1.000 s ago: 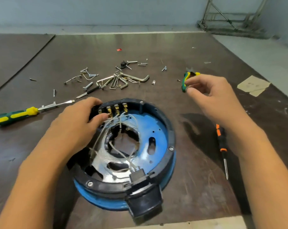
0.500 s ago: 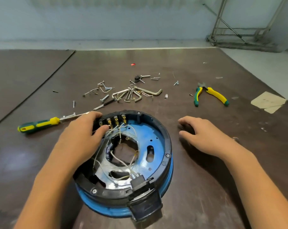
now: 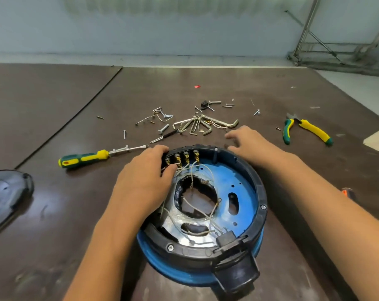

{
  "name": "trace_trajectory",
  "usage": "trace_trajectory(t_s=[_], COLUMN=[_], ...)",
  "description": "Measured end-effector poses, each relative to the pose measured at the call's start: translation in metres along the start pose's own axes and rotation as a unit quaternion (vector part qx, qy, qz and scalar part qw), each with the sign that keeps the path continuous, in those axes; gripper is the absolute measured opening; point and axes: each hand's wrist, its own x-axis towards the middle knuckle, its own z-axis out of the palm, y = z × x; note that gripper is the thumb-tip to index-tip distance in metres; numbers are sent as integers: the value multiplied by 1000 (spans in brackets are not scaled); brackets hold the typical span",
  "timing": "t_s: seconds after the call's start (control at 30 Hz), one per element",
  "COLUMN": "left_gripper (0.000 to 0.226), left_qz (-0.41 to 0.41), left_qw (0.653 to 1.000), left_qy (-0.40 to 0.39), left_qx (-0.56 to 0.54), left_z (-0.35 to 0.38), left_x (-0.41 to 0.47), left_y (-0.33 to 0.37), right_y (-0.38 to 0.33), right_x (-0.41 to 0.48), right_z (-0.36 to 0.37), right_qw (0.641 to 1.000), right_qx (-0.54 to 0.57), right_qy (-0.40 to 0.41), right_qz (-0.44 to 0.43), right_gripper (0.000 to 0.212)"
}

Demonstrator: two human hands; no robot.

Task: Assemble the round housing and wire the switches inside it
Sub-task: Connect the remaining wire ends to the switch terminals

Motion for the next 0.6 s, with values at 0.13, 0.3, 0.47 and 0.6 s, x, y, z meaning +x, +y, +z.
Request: trace_trajectory(t_s=[0.13,0.3,0.47,0.6], left_gripper=[37,38,38,40], left_qz=[-4,4,13,31], left_qw=[1000,1000,1000,999], left_qy=[1,10,10,3], left_qx=[3,6,12,8], left_z=[1,3,4,5], left_x=[1,1,-1,-6], left_y=[0,-2,-2,4], right_y=[-10,-5,1,11], right_x=[41,56,48,33], right_z=[-2,5,12,9], right_qw=[1000,999,996,989], right_qx=[-2,0,34,76], right_qy=[-9,3,64,108], right_qz=[25,37,58,61], right_gripper=[38,31,25,20])
